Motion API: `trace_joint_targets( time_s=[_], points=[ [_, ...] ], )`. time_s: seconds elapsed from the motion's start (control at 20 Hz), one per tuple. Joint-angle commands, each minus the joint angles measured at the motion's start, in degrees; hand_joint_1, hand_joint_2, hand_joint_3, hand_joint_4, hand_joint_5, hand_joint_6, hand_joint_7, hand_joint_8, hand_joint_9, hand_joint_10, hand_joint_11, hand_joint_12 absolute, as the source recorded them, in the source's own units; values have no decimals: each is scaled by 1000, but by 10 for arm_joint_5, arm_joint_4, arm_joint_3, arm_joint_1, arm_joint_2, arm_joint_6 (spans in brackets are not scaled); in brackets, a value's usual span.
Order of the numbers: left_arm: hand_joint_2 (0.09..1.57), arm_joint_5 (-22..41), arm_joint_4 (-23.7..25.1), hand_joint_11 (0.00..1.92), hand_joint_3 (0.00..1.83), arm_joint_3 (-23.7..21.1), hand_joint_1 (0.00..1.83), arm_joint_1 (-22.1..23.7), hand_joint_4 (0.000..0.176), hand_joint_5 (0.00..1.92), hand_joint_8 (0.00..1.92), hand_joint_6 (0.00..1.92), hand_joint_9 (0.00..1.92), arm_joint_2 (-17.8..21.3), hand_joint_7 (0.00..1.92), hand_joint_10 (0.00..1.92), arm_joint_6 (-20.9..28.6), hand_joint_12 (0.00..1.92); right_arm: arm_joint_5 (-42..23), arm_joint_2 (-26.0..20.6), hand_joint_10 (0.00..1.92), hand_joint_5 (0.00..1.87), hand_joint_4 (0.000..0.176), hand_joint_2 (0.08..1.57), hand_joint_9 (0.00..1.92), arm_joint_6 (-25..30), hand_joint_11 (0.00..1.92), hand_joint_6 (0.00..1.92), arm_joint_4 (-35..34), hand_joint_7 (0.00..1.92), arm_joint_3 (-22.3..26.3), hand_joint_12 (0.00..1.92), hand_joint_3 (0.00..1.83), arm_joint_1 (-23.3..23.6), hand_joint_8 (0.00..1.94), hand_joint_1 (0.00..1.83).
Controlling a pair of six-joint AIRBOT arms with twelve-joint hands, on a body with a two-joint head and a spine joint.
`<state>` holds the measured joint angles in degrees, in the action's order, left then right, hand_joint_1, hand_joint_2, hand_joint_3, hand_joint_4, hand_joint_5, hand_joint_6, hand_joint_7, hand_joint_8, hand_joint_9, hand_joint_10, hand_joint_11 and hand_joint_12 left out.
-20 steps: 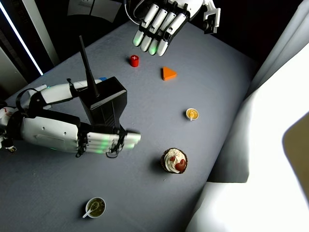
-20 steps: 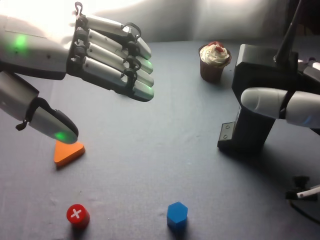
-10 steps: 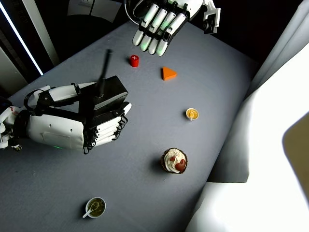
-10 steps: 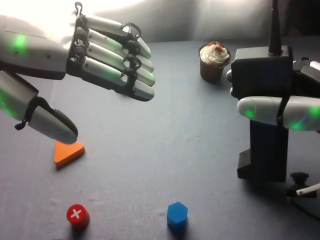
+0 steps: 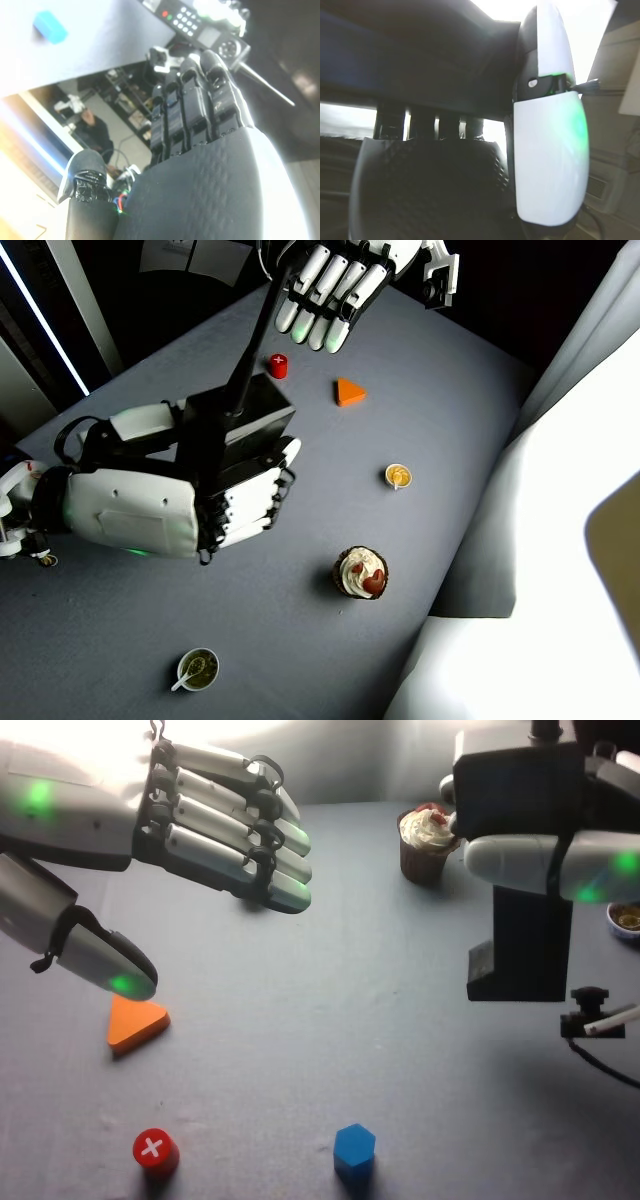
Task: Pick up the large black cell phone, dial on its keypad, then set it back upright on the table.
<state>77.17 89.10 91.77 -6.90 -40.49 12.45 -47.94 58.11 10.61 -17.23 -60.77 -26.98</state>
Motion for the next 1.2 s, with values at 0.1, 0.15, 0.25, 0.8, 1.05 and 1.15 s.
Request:
trace_joint_targets(
  time_s=[0.1, 0.15, 0.25, 0.8, 1.05, 1.15],
  points=[
    [1286, 30, -60, 0, 1, 6, 396, 16, 59, 317, 4, 5, 350, 2, 360, 17, 4, 926, -56, -8, 1363, 933, 0, 1144, 831, 13, 745, 889, 9, 901, -3, 1413, 0, 30, 1184, 1369],
    [1281, 33, -62, 0, 0, 10, 549, 15, 79, 327, 4, 5, 388, -1, 368, 26, 8, 1094, -51, -7, 1344, 937, 0, 1140, 844, 13, 763, 890, 13, 906, -3, 1378, 0, 39, 1170, 1370],
    [1300, 27, -62, 58, 2, 19, 705, 12, 82, 222, 3, 6, 393, -6, 434, 543, 7, 1653, -46, -4, 1396, 890, 0, 1157, 817, 13, 759, 938, 24, 881, -6, 1383, 1, 55, 1212, 1365],
    [1288, -26, -80, 820, 0, 14, 1294, 9, 126, 34, 1579, 1, 770, -13, 636, 1921, -1, 1921, -33, 11, 1396, 898, 0, 1156, 811, 13, 703, 925, 46, 891, -1, 1402, 0, 115, 1203, 1365],
    [1300, -84, -70, 779, 4, 9, 1302, 10, 111, 1, 1640, 0, 757, -17, 615, 1921, -18, 1921, -32, 12, 1380, 895, 0, 1151, 830, 13, 730, 927, 52, 902, 3, 1379, 0, 123, 1179, 1367],
    [1309, -120, -57, 746, 8, -5, 1302, 10, 81, 0, 1668, 0, 755, -17, 599, 1921, -23, 1921, -31, 15, 1401, 893, 0, 1156, 815, 13, 701, 922, 53, 891, 2, 1398, 1, 131, 1202, 1365]
  ],
)
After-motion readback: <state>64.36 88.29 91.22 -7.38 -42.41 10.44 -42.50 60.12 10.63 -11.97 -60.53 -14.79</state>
